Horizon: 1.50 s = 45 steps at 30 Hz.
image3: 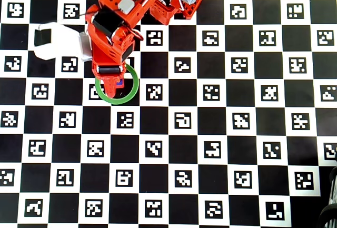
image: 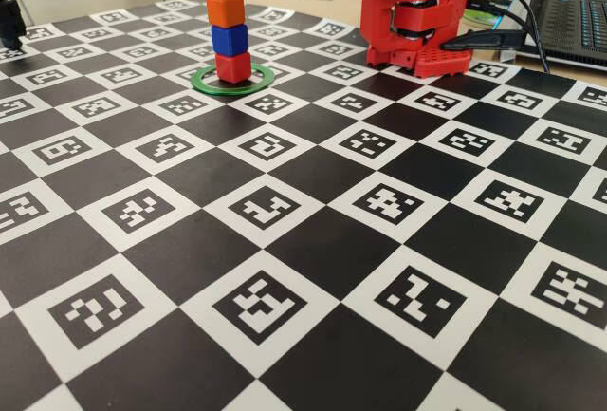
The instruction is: Grab the red cube then put it in the green circle then put the blue cube on top and finally the orange cube on top
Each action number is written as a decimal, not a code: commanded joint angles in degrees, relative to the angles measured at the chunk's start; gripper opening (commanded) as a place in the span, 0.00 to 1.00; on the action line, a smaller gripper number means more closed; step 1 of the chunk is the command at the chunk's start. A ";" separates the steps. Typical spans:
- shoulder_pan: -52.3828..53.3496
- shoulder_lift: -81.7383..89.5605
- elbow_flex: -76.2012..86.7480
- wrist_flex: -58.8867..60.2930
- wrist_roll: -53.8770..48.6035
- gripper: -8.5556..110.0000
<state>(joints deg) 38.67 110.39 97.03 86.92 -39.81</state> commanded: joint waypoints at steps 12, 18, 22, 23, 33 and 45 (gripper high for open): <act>-34.28 18.98 14.68 -18.19 26.89 0.36; -43.68 28.21 36.21 -36.39 25.49 0.26; -43.86 34.54 46.93 -43.33 19.69 0.16; -43.77 36.56 49.57 -44.74 17.58 0.13; -46.05 57.13 75.32 -50.01 -8.96 0.02; -43.68 67.32 84.02 -38.85 -19.69 0.02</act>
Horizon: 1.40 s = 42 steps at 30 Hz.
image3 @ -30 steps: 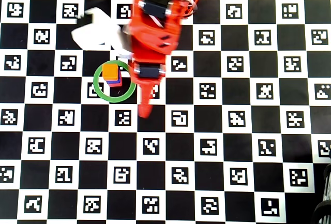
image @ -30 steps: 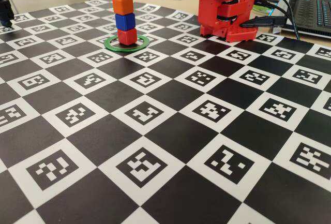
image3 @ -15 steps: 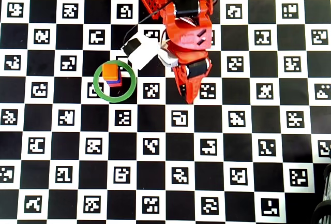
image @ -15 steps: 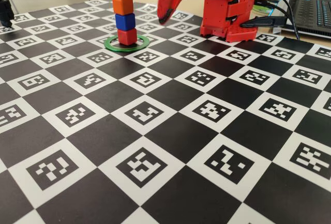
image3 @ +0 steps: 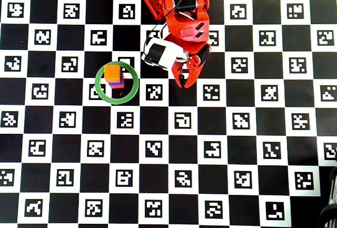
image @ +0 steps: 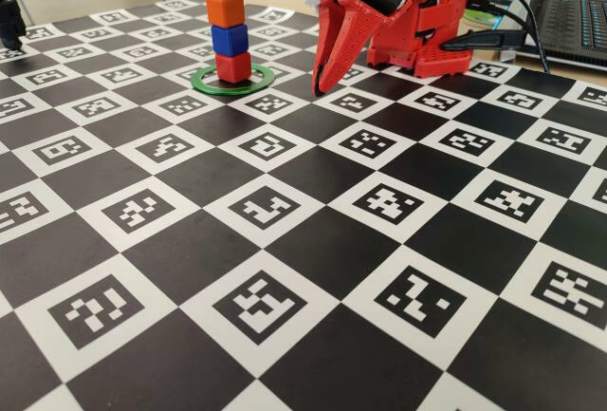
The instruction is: Grab the red cube then put it in the green circle then put the blue cube on top and finally the orange cube on top
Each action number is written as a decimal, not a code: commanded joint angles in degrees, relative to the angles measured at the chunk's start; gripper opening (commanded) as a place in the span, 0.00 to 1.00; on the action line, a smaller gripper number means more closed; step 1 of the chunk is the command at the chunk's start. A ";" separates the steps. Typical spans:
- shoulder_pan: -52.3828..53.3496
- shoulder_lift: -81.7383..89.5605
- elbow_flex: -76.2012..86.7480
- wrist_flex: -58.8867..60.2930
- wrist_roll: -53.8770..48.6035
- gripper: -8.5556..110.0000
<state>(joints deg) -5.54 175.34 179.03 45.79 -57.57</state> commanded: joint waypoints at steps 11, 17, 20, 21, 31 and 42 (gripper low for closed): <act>2.64 11.43 2.46 16.17 -9.76 0.02; 3.08 13.27 2.46 21.80 -16.87 0.02; 3.08 14.41 2.46 25.93 -17.58 0.02; 3.25 14.94 2.46 27.25 -18.19 0.02; 5.45 17.14 2.46 31.55 -20.57 0.02; 5.98 17.14 2.55 31.90 -23.38 0.02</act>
